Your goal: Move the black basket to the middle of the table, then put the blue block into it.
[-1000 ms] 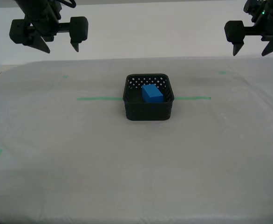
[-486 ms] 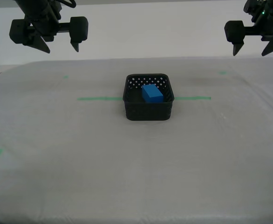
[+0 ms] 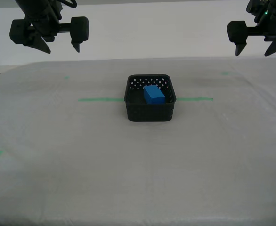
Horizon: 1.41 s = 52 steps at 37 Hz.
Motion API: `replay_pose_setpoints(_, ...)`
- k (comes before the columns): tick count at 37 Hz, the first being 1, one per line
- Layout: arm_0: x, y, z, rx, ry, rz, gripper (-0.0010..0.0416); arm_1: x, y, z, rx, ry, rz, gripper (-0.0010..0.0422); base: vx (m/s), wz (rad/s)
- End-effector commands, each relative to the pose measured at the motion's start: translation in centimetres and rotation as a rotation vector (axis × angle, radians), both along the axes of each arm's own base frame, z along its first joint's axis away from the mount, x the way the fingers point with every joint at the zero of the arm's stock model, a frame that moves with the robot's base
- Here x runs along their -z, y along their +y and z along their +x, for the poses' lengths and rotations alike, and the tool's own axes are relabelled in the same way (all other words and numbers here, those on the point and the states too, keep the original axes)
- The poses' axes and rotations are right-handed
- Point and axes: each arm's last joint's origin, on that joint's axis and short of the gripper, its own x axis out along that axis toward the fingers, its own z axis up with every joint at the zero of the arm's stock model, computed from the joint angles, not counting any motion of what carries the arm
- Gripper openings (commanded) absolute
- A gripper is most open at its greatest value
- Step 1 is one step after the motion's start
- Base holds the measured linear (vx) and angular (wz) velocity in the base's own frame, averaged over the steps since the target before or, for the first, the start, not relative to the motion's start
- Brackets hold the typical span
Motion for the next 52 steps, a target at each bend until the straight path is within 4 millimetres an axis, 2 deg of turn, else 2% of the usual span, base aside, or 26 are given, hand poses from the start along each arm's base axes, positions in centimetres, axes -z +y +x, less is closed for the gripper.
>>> replay_pose_setpoints(1,-0.05,0.05,0.02,-0.003,-0.003,0.001,0.0398,-0.03,0.01,0.01,-0.004,-0.002,0.002,0.0400,0.000,0.000)
replay_pose_setpoints(52,-0.04,0.05,0.02,-0.003,-0.003,0.001,0.0398,-0.03,0.01,0.01,-0.003,-0.002,0.002,0.0400,0.000,0.000)
